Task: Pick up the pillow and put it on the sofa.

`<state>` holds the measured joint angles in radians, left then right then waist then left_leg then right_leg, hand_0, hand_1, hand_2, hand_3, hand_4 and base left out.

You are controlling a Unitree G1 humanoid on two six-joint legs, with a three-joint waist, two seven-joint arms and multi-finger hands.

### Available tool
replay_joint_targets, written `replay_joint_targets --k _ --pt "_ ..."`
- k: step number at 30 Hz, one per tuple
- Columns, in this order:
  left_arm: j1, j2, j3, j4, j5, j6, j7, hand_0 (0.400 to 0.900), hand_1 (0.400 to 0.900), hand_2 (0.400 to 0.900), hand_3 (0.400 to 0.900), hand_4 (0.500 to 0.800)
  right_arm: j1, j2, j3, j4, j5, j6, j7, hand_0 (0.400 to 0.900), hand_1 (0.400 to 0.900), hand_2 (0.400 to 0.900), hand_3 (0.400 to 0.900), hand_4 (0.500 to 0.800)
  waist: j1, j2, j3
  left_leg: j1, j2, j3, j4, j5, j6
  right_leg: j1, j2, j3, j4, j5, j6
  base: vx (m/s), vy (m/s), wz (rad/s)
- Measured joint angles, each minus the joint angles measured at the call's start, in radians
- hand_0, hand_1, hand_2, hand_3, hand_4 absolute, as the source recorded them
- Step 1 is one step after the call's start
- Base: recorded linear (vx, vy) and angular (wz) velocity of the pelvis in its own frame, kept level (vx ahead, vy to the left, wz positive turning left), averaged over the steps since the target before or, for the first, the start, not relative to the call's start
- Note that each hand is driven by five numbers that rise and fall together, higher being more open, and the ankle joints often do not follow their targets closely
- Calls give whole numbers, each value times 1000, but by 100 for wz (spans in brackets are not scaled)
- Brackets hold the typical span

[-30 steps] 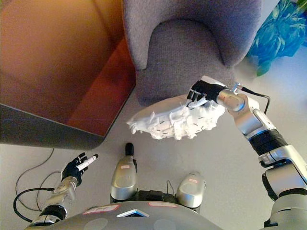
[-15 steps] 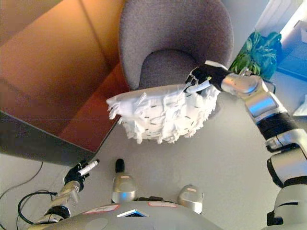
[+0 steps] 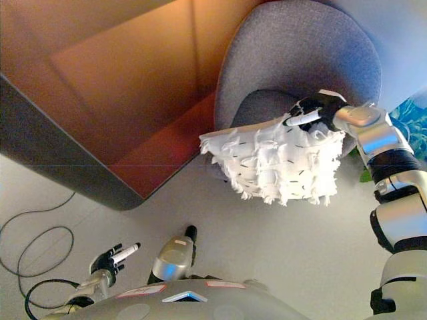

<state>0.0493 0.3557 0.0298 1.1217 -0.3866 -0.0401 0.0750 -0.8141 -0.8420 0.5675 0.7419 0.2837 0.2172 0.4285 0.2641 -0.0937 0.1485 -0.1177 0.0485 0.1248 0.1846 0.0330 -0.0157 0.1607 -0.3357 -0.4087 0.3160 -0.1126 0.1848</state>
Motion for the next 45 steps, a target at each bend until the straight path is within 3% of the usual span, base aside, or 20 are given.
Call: replay_joint_targets --k 2,3,6,8,9,10,12,14,15,16,18,21,23,29,34,39,40,41,45 --pt "-29 10 0 -19 0 -5 0 900 900 900 900 800 28 5 -9 -32 0 -1 9 400 400 400 400 500 -17 3 1 40 5 -3 -25 -7 20 -51 -23 23 118 52 -43 309 -108 6" --pt "-43 21 -5 -26 -1 -9 3 900 900 900 900 800 30 13 -14 -40 -1 -1 23 400 400 400 400 500 -20 3 3 61 13 5 -43 -11 25 -69 -14 23 129 52 -46 294 -209 8" --pt "-71 43 -5 -44 -3 -31 5 900 900 900 900 800 29 29 -24 -65 1 -11 40 400 400 400 400 500 -49 6 4 100 28 10 -101 -11 31 -81 54 18 -7 51 -44 278 -303 27" --pt "-83 41 -9 -49 -5 -34 12 900 900 900 900 800 28 29 -25 -68 8 -36 45 400 400 400 400 500 -75 10 4 115 25 -3 -131 -11 22 -103 66 28 -155 57 -36 278 -351 69" --pt "-80 39 -11 -49 -7 -34 16 900 900 900 900 800 28 29 -25 -66 17 -40 48 400 400 400 400 500 -92 15 7 117 24 -32 -136 -7 20 -122 67 60 -239 78 -11 230 -349 75" --pt "-77 38 -14 -49 -13 -32 22 900 900 900 900 800 28 29 -25 -64 18 -40 58 400 400 400 400 500 -115 18 8 113 23 -65 -142 -8 13 -147 65 111 -299 102 25 183 -360 66" --pt "-71 41 -13 -49 -13 -28 25 900 900 900 900 800 29 22 -24 -60 18 -37 67 400 400 400 400 500 -154 10 12 103 25 -133 -143 2 -9 -164 62 146 -401 176 25 222 -426 70" --pt "-87 50 -10 -56 -11 -28 21 900 900 900 900 800 29 2 -24 -40 20 -32 70 400 400 400 400 500 -162 -24 27 100 21 -182 -127 0 -55 -144 69 148 -399 211 21 201 -271 37" --pt "-85 62 -8 -64 -10 -31 20 900 900 900 900 800 29 -3 -26 -21 19 -28 70 400 400 400 400 500 -160 -58 32 95 12 -208 -106 -14 -82 -109 81 161 -394 267 -28 196 -174 12" --pt "-76 46 -8 -70 -12 -28 19 900 900 900 900 800 26 -7 -28 2 19 -26 65 400 400 400 400 500 -164 -33 36 90 48 -209 -89 -26 -89 -91 113 147 -375 229 -42 186 -151 3" --pt "-42 34 -8 -70 -12 -27 9 900 900 900 900 800 9 -10 -30 45 25 -27 64 400 400 400 400 500 -137 -6 31 105 129 -156 -94 -25 -108 -85 181 135 -364 210 -77 230 -137 15" --pt "5 13 -2 -30 -12 -29 -3 900 900 900 900 800 -60 -15 -29 219 28 -39 87 400 400 400 400 500 -110 10 30 125 163 -143 -133 -3 -137 -52 220 103 -385 193 -95 231 -82 24" --pt "42 -8 -2 -29 -12 -36 -13 900 900 900 900 800 -87 -40 -30 307 26 -36 80 400 400 400 400 500 -84 21 30 145 160 -143 -166 8 -154 -32 219 90 -399 189 -89 154 -78 27" --pt "102 -2 3 -30 -14 -82 -49 900 900 900 900 800 -138 -63 -55 382 22 -17 75 400 400 400 400 500 -40 45 31 139 142 -169 -186 14 -152 -25 208 50 -401 179 -77 40 -73 23" --pt "91 -1 1 -46 -24 -118 -68 900 900 900 900 800 -219 -72 -64 447 20 10 43 400 400 400 400 500 -29 91 26 91 134 -215 -193 34 -151 -50 201 13 -392 174 -77 -53 -69 25" --pt "82 -2 0 -52 -52 -119 -78 900 900 900 900 800 -272 -107 -64 487 9 41 -20 400 400 400 400 500 -10 131 44 60 129 -242 -193 48 -150 -75 201 -11 -365 164 -78 -4 -45 17" --pt "84 -2 0 -52 -52 -120 -78 900 900 900 900 800 -275 -113 -64 487 -6 42 -25 494 494 494 494 556 -11 137 47 60 128 -247 -193 48 -150 -76 199 -15 -358 160 -77 38 -39 11" --pt "87 -1 1 -52 -52 -120 -77 900 900 900 900 800 -279 -117 -64 487 -19 45 -25 900 900 900 900 800 -10 140 49 60 127 -250 -193 49 -150 -75 199 -17 -355 158 -77 37 -34 9" --pt "87 -1 0 -58 -52 -126 -85 900 900 900 900 800 -312 -120 -65 531 -79 109 -30 900 900 900 900 800 -10 148 57 60 127 -262 -191 50 -151 -74 198 -21 -339 146 -77 6 -52 6"
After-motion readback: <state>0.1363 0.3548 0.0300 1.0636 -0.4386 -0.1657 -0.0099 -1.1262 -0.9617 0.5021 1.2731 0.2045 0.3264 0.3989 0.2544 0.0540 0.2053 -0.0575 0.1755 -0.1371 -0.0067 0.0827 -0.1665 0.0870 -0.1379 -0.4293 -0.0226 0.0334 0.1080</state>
